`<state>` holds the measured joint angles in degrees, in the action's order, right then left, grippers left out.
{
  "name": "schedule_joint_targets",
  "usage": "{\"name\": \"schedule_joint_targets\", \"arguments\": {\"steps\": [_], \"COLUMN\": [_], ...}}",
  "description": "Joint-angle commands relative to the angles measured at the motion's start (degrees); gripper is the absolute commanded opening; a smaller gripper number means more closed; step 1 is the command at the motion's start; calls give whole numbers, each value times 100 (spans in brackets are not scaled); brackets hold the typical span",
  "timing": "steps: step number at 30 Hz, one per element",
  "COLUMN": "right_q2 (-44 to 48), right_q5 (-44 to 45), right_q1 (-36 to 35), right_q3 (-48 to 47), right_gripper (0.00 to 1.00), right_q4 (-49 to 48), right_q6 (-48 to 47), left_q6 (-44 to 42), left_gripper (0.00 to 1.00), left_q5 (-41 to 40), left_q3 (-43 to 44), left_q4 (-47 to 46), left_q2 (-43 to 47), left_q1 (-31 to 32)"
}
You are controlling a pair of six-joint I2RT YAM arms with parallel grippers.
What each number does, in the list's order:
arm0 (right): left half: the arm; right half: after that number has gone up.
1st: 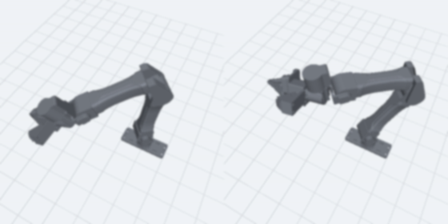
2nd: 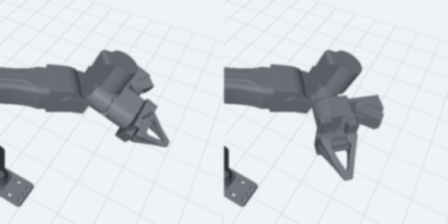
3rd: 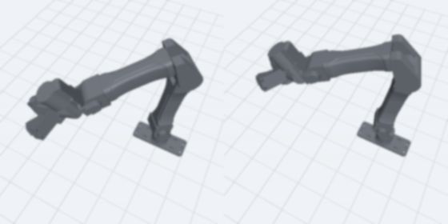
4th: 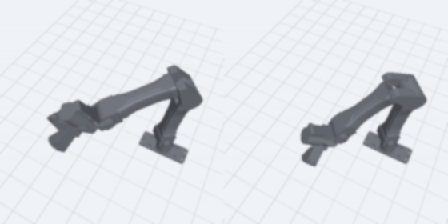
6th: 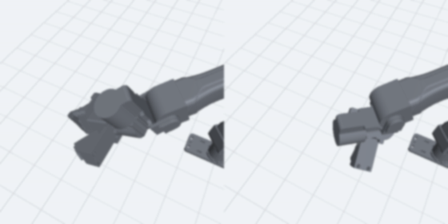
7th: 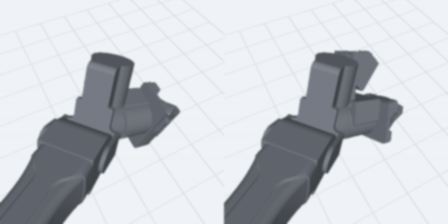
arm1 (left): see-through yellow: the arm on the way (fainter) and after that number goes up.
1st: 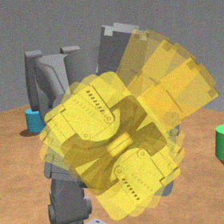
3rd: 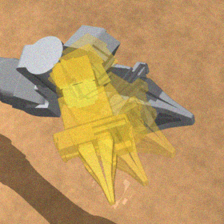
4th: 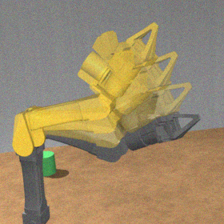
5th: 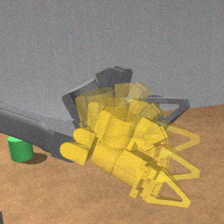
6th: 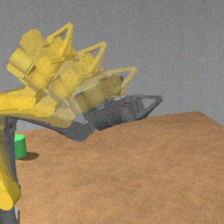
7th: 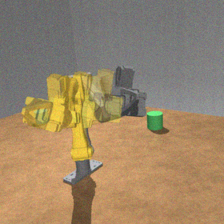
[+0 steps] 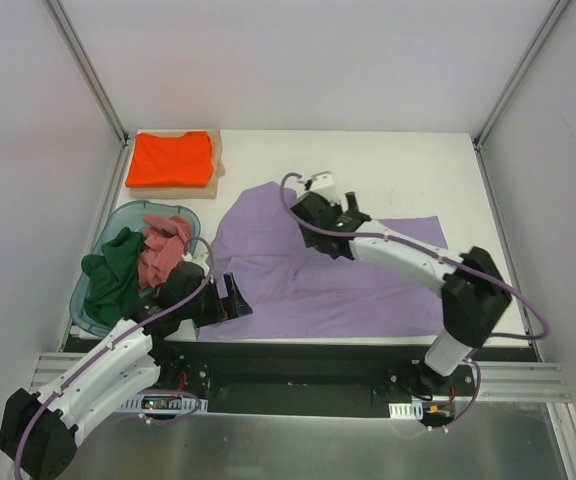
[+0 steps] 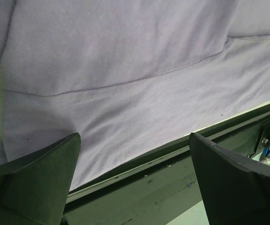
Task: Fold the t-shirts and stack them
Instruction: Fold the flattened tshirt in 1/3 of the way, then grap the side of the flattened tshirt furthest away from the robot with both arms
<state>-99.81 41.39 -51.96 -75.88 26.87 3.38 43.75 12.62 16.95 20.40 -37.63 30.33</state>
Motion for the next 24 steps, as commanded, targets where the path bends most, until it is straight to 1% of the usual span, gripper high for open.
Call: {"name": "schedule_joint_targets", "arguments": {"steps": [1, 2, 4, 7, 9, 12, 13, 16, 20, 24], "right_q2": [1102, 1287, 1621, 2096, 2351, 2694, 2799, 3125, 3538, 3942], "right_q5": [-13, -312, -814, -966, -948, -808, -790, -895, -931, -755], "right_q1": [721, 1010, 1372, 1768, 1996, 2304, 2435, 2708, 2929, 2973], "right_q3": [599, 748, 1047, 1417, 1575, 1786, 1874, 2234, 2647, 2964], "right_gripper": [96, 96, 96, 96, 96, 96, 96, 96, 96, 96], "right_q4": [231, 213, 64, -77, -112, -51, -51, -103, -130, -77], "right_q6": [708, 778, 735, 647, 516, 462, 453, 384, 190, 93], "left_q6": [-357, -445, -533, -753, -964, -1350, -1464, -1781, -2317, -3037], "left_gripper": [99, 99, 99, 99, 99, 99, 99, 99, 99, 99], "left_q5": [-216, -242, -295, -400, -785, -1375, -1551, -1579, -1596, -1885], "left_q3": [729, 913, 1256, 1932, 2468, 3443, 3786, 5007, 7194, 9549], "left_q4": [184, 96, -149, -440, -467, -458, -441, -388, 261, 1043], "left_q2": [159, 177, 98, -314, -875, -2104, -2770, -4309, -6296, -8195], "left_q1": [8, 8, 8, 8, 8, -9, -44, -307, -703, -835]}}
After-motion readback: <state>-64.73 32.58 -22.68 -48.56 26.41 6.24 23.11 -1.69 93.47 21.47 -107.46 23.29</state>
